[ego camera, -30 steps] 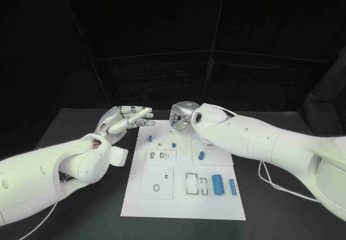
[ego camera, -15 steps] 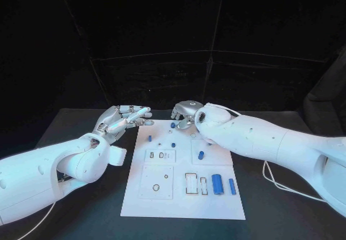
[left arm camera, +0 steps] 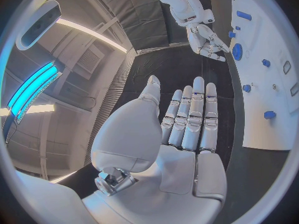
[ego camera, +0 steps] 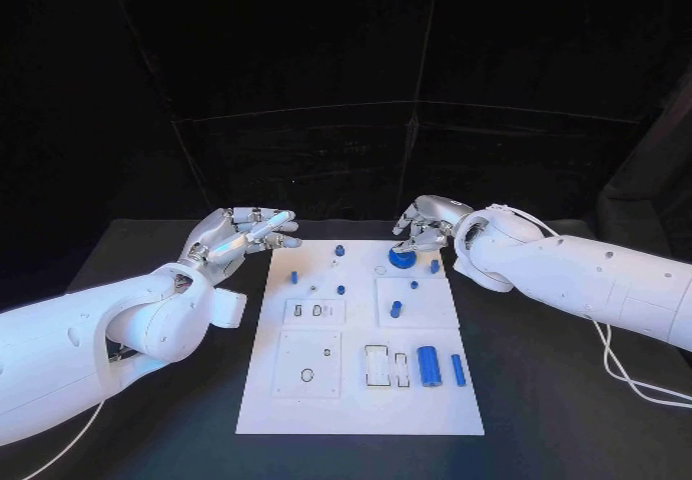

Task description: Assemble the parts on the task board

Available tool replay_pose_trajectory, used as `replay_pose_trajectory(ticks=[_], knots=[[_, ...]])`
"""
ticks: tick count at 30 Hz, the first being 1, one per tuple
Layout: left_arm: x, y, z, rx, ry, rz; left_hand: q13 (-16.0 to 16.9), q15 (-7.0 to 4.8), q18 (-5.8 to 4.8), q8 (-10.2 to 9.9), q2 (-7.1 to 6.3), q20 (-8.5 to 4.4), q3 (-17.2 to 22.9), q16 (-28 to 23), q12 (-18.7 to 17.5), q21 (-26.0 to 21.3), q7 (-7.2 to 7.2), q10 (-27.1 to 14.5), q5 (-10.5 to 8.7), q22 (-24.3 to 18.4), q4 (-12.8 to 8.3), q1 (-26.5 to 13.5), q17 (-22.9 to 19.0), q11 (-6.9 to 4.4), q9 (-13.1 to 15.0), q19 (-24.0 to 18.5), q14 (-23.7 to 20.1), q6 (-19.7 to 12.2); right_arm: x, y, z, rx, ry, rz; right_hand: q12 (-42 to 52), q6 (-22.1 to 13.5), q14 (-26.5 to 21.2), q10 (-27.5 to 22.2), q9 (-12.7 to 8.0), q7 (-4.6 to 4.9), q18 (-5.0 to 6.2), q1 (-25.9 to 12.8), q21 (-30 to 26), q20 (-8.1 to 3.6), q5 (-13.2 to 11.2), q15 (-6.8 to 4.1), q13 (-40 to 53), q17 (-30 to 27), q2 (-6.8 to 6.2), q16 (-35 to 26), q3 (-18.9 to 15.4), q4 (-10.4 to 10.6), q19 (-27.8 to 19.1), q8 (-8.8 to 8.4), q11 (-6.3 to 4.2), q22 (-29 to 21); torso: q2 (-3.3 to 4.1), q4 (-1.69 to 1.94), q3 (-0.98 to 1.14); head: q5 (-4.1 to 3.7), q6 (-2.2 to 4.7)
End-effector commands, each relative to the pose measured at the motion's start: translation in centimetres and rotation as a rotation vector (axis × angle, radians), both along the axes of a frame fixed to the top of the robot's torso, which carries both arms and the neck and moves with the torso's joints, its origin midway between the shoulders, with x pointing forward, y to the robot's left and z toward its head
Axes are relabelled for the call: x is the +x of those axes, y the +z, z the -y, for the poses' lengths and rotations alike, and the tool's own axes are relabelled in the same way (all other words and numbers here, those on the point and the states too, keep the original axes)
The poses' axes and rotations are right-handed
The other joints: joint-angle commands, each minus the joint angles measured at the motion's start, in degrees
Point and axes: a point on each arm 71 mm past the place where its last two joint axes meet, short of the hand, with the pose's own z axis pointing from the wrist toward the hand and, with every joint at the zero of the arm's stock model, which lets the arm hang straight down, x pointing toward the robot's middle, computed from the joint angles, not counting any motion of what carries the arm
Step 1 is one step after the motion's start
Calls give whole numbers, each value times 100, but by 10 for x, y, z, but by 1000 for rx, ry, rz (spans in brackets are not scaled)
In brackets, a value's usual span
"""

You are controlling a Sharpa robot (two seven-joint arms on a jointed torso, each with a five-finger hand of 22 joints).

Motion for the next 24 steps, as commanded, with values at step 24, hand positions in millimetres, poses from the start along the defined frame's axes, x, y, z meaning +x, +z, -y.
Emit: replay_pose_trajectory(ticks=[24], knots=[[6, -2, 1, -6, -11, 0, -7, 50, 85, -33, 32, 12, -6, -36, -34, -38, 24, -18, 12, -10, -46, 36, 6, 40, -8, 40, -1, -15, 7, -17, 6, -94, -91, -146, 5367, -480, 378, 471, 0, 178, -235, 751, 627, 178, -117, 164, 5898, 1519, 241, 677, -1067, 613, 448, 42, 190, 1109, -4, -16, -4, -39, -27]])
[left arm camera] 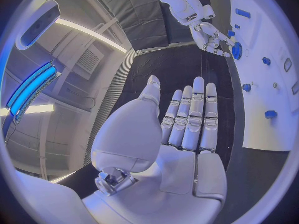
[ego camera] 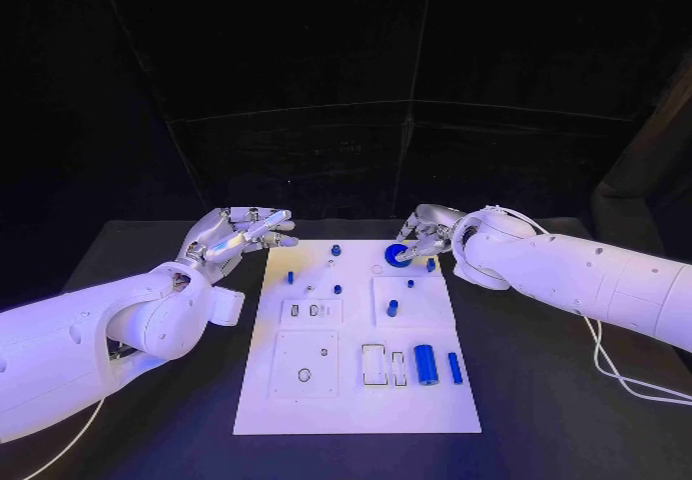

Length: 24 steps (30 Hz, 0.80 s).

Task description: Assemble the parts on the task board

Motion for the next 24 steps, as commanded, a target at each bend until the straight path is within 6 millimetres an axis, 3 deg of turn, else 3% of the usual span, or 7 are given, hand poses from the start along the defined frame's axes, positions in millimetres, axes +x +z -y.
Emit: replay_pose_trajectory(ticks=[1, 20, 24], knots=[[0, 1, 1, -8, -13, 2, -8, 50, 85, -34, 32, 12, 10, -36, -34, -38, 24, -18, 12, -6, -30, 36, 7, 40, -8, 40, -1, -15, 1, -1, 1, -53, -3, 1, 37, -26, 387, 50, 5, -3, -55, 57, 32, -9, -20, 27, 106, 320, 6, 32, 11, -40, 42, 15, -4, 9, -3, -7, -6, 15, -12], [0, 0, 2, -9, -19, -2, -5, 49, 86, -36, 44, 12, 8, -45, -38, -43, 18, -11, 12, -11, -37, 37, 10, 36, -6, 45, 2, -8, -1, -13, -4, -82, 6, -35, 431, 72, 407, 269, 13, -15, -78, 162, 106, -7, -35, 27, 555, 453, 129, 79, 113, -119, 90, 111, -10, 145, -4, -3, -5, 8, -20], [1, 0, 1, -8, -20, -3, -5, 49, 86, -36, 44, 12, 8, -45, -38, -43, 18, -11, 12, -11, -37, 37, 10, 36, -6, 45, 2, -8, 0, -13, -4, -76, -1, -21, 524, 110, 410, 327, 15, -19, -85, 122, 128, -6, -45, 28, 660, 474, 166, 87, 122, -108, 106, 139, -11, 186, -6, -2, 4, 16, -27]])
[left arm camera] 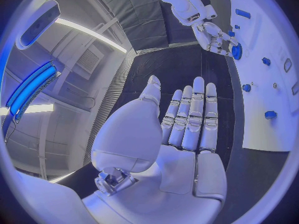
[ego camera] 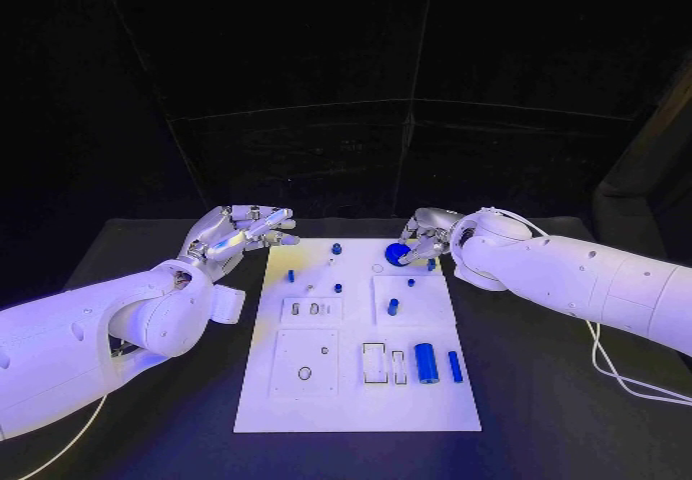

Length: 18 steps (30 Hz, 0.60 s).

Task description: Assemble the parts on the task board

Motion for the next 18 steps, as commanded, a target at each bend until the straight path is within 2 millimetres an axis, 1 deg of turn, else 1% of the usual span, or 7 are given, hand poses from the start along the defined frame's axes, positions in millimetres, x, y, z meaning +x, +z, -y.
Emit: replay_pose_trajectory(ticks=[1, 4, 6, 10, 11, 15, 18], knots=[[0, 1, 1, -8, -16, -1, -6, 50, 86, -36, 22, 12, 7, -22, -38, -19, 18, -11, 12, -6, -37, 15, 6, 36, -6, 45, 2, -9, -1, -4, -1, -15, -6, -5, 82, 67, 413, 116, 5, 4, -88, 1, 42, 16, -22, 27, 703, 492, 61, 44, 24, -4, 48, 34, -1, 30, 2, 3, 6, 2, -5], [0, 1, 1, -8, -17, -1, -6, 50, 86, -36, 22, 12, 7, -22, -38, -19, 18, -11, 12, -6, -37, 15, 6, 36, -6, 45, 2, -9, -1, -3, -2, -12, -12, 13, 252, 168, 425, 229, 16, -11, -99, -11, 75, 12, -3, 21, 893, 556, 148, 66, 70, -4, 74, 92, -12, 93, 3, 2, 3, 0, -9], [0, 1, 1, -8, -17, -2, -6, 50, 86, -36, 22, 12, 7, -22, -38, -19, 18, -11, 12, -6, -37, 15, 6, 36, -6, 45, 2, -9, -1, -2, -2, -10, -18, 26, 300, 266, 427, 258, 27, -30, -102, -14, 88, 7, -86, 11, 947, 570, 209, 71, 118, -4, 82, 143, -27, 115, 2, -2, 3, 4, -13], [0, 1, 1, -8, -18, -3, -6, 50, 86, -36, 22, 12, 7, -22, -38, -19, 18, -11, 12, -6, -37, 15, 6, 36, -6, 45, 2, -9, -1, 0, -3, -22, -24, 60, 379, 547, 430, 311, 64, -110, -110, -20, 120, -29, -146, -37, 1040, 593, 285, 78, 228, -24, 104, 275, -92, 174, 0, -2, 1, 0, -16], [0, 1, 1, -8, -19, -3, -5, 49, 86, -38, 31, 13, 8, -28, -42, -22, 14, -7, 12, -10, -47, 22, 8, 34, -5, 48, 4, -6, -2, 0, -5, -42, -21, 74, 459, 664, 439, 370, 84, -154, -129, 9, 168, -52, -200, -67, 1131, 640, 312, 93, 284, -58, 154, 329, -129, 282, 2, -5, 2, 0, 18], [-1, 1, 4, -11, -28, -6, -5, 49, 86, -39, 35, 12, 9, -30, -43, -23, 13, -7, 12, -11, -49, 25, 8, 33, -5, 49, 5, -5, -5, -2, -10, -96, -5, 119, 581, 868, 457, 461, 118, -244, -189, 196, 310, -136, -706, -148, 1270, 734, 417, 123, 553, -250, 305, 405, -215, 594, 0, 0, 0, 3, 22], [-2, 1, 5, -12, -34, -8, -5, 49, 86, -39, 35, 12, 9, -30, -43, -23, 13, -7, 12, -11, -49, 25, 8, 33, -5, 49, 5, -5, -7, -2, -13, -122, 8, 149, 597, 901, 458, 474, 122, -258, -197, 205, 327, -152, -709, -161, 1290, 742, 410, 124, 647, -312, 320, 406, -229, 630, -2, 6, -1, -8, 20]])
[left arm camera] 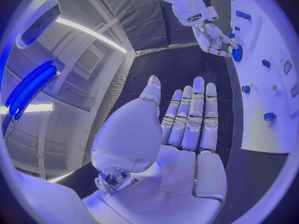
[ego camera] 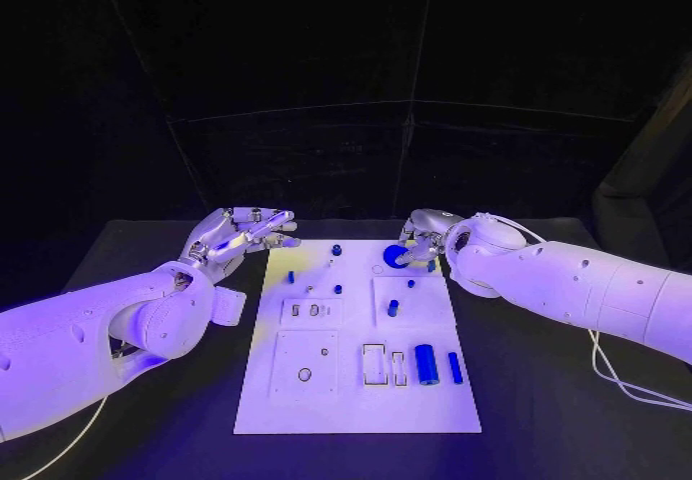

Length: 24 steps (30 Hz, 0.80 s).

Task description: Assemble the parts on the task board

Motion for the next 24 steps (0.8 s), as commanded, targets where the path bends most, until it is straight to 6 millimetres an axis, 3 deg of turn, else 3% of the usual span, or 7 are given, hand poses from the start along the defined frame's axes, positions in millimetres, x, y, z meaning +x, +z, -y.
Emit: replay_pose_trajectory(ticks=[1, 9, 13, 24], knots=[[-1, 1, 4, -11, -23, -1, -5, 48, 86, -40, 37, -8, -7, -32, -22, -24, 12, -6, 12, -7, -36, 28, 10, 33, -4, 30, 5, -5, -3, -1, -3, -83, 3, 76, 37, 236, 448, 457, 74, -168, -107, 102, 42, -14, 26, -48, 1292, 745, 79, 19, 99, -41, 39, 41, -45, 30, 0, 7, 2, -8, 0], [-1, 1, 1, -7, -16, -2, -4, 46, 87, -46, 49, -9, -5, -43, -30, -28, 9, -2, 11, -13, -58, 47, 13, 31, -3, 39, 10, -2, -11, 5, -12, -56, 34, 141, 30, 207, 448, 456, 50, -141, -116, -114, 63, -13, 319, -39, 1293, 750, -55, 18, 331, -118, 54, -50, -28, 73, -4, 3, 6, 1, -5], [-1, 1, 0, -7, -16, -3, -4, 46, 87, -50, 55, -9, -4, -50, -35, -31, 8, 0, 11, -17, -73, 60, 15, 30, -3, 44, 12, -2, -19, 10, -22, -22, 58, 165, 26, 196, 448, 455, 42, -132, -118, -195, 68, -7, 380, -32, 1292, 751, -96, 18, 388, -118, 57, -78, -20, 83, -2, 5, -7, 7, 5], [-1, 1, 1, -7, -17, -4, -4, 46, 87, -54, 61, -9, -3, -56, -40, -35, 8, 1, 11, -20, -85, 71, 17, 29, -3, 47, 13, -1, -27, 16, -60, -6, 127, 210, 16, 187, 450, 449, 36, -123, -129, -274, 92, -1, 421, -25, 1284, 760, -137, 19, 442, -112, 83, -105, -12, 143, 2, 19, 3, 40, -5]])
